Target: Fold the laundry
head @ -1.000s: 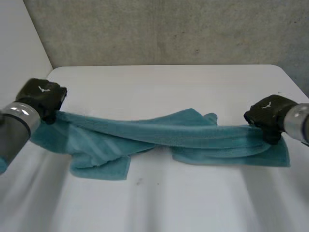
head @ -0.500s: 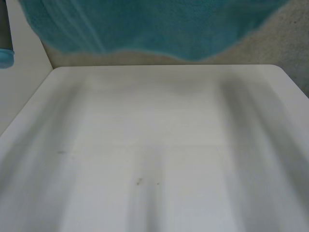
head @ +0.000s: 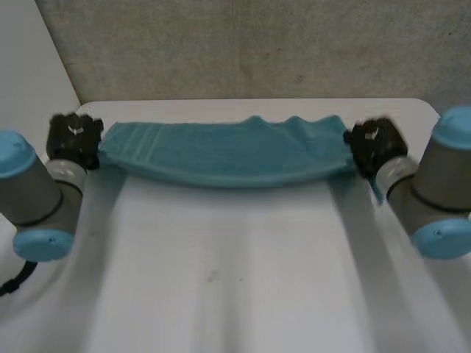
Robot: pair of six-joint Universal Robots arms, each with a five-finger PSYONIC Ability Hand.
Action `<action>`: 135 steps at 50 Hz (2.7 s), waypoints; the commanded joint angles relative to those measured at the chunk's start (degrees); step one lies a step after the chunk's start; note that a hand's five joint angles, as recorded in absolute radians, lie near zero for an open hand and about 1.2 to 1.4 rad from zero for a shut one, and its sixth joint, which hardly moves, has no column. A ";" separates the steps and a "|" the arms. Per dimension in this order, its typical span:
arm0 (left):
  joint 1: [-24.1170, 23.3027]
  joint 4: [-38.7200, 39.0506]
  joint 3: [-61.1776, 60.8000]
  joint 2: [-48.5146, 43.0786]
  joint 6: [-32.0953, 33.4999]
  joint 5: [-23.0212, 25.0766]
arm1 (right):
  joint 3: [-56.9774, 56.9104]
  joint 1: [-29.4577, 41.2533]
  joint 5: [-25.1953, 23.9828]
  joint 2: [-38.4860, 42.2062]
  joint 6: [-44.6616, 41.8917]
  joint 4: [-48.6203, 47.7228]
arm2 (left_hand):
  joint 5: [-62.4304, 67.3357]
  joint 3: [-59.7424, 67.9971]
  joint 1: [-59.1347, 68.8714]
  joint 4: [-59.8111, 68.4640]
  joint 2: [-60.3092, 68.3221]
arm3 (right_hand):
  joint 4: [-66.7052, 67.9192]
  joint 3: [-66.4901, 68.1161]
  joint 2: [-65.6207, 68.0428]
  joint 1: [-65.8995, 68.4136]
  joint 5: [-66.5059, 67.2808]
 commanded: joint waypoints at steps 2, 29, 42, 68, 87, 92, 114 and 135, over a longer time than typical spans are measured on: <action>0.12 0.25 -3.65 0.74 0.61 -0.02 | 3.76 -1.27 -0.45 2.18 7.46 0.46 | 14.59 11.54 14.35 11.30 11.14 | -25.13 -24.64 -24.18 -13.22 -24.04; 0.30 0.34 -6.38 2.68 0.52 0.16 | 6.22 -12.70 -7.13 0.94 24.35 6.88 | 7.45 4.40 7.21 4.16 4.00 | 6.84 7.33 7.79 18.74 7.93; 0.39 0.25 -6.03 -1.89 5.79 0.16 | 7.10 -13.32 -7.48 -1.96 21.71 6.88 | -38.04 -41.08 -38.27 -41.32 -41.48 | 13.09 13.58 14.04 25.00 14.19; 3.99 -2.38 -12.17 7.24 8.35 2.97 | 8.16 -13.14 -7.48 -8.36 11.88 10.91 | 14.59 11.54 14.35 11.30 11.14 | 13.09 13.58 14.04 25.00 14.19; 10.50 -32.88 -19.04 34.59 18.98 6.74 | 12.81 -17.54 -8.01 -27.54 -26.10 39.75 | 14.59 11.54 14.35 11.30 11.14 | 13.09 13.58 14.04 25.00 14.19; 10.76 -29.90 -19.12 29.84 17.93 9.83 | 13.00 -16.92 -7.22 -22.38 -25.66 35.46 | 14.59 11.54 14.35 11.30 11.14 | 13.09 13.58 14.04 25.00 14.19; 0.21 2.67 28.94 9.69 9.43 1.14 | -39.83 -1.98 7.99 -2.75 -17.84 0.11 | 14.59 11.54 14.35 11.30 11.14 | 13.09 13.58 14.04 25.00 14.19; 1.44 7.45 7.52 9.54 2.63 -0.28 | -8.29 -2.60 0.44 -13.30 -7.47 -7.19 | 14.59 11.54 14.35 11.30 11.14 | 13.09 13.58 14.04 25.00 14.19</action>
